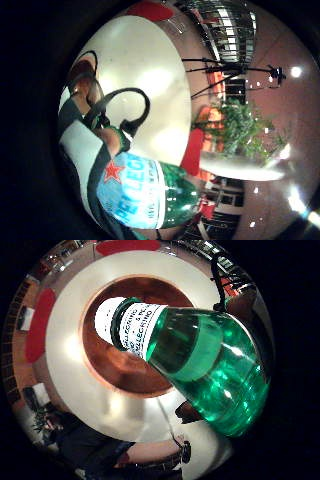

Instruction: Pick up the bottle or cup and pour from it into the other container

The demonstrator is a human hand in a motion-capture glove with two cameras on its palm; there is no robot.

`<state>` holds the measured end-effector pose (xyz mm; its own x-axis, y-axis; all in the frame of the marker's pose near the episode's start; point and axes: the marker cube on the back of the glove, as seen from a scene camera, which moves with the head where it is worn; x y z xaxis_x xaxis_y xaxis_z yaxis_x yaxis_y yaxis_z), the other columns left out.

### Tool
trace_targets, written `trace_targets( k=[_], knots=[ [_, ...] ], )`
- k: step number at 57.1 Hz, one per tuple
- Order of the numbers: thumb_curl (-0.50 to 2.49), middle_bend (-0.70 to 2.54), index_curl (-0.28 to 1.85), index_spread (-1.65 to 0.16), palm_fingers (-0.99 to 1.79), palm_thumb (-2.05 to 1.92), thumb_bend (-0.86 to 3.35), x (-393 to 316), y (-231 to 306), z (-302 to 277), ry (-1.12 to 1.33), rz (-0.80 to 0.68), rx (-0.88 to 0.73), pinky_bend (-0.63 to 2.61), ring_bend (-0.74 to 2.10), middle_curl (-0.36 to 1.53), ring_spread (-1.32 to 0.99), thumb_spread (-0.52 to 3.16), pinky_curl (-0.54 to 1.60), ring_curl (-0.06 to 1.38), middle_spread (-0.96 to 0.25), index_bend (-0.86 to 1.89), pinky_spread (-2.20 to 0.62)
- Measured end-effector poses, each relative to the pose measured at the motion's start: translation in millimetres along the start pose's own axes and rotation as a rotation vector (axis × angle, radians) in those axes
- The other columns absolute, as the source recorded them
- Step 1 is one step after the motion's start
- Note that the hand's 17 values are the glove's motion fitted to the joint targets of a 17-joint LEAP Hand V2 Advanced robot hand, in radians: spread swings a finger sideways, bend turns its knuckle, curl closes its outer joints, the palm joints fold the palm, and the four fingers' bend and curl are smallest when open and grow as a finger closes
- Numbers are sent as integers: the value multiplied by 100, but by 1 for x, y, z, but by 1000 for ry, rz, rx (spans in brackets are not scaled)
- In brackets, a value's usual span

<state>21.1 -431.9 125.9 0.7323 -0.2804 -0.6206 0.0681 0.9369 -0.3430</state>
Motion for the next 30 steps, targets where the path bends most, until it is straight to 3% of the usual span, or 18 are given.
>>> trace_targets(
  k=[15, 30],
  knots=[
    [63, 40, 40, -27, 124, 90, -4, -20, -8, 4, 146, -29, -56, 36, 65, 49, -18, 44, 38, 44, -18, 16, -3],
    [64, 41, 40, -27, 124, 91, -4, -6, 5, 2, 111, 5, -27, 36, 65, 49, -18, 43, 37, 43, -18, 16, -3]
  ],
)
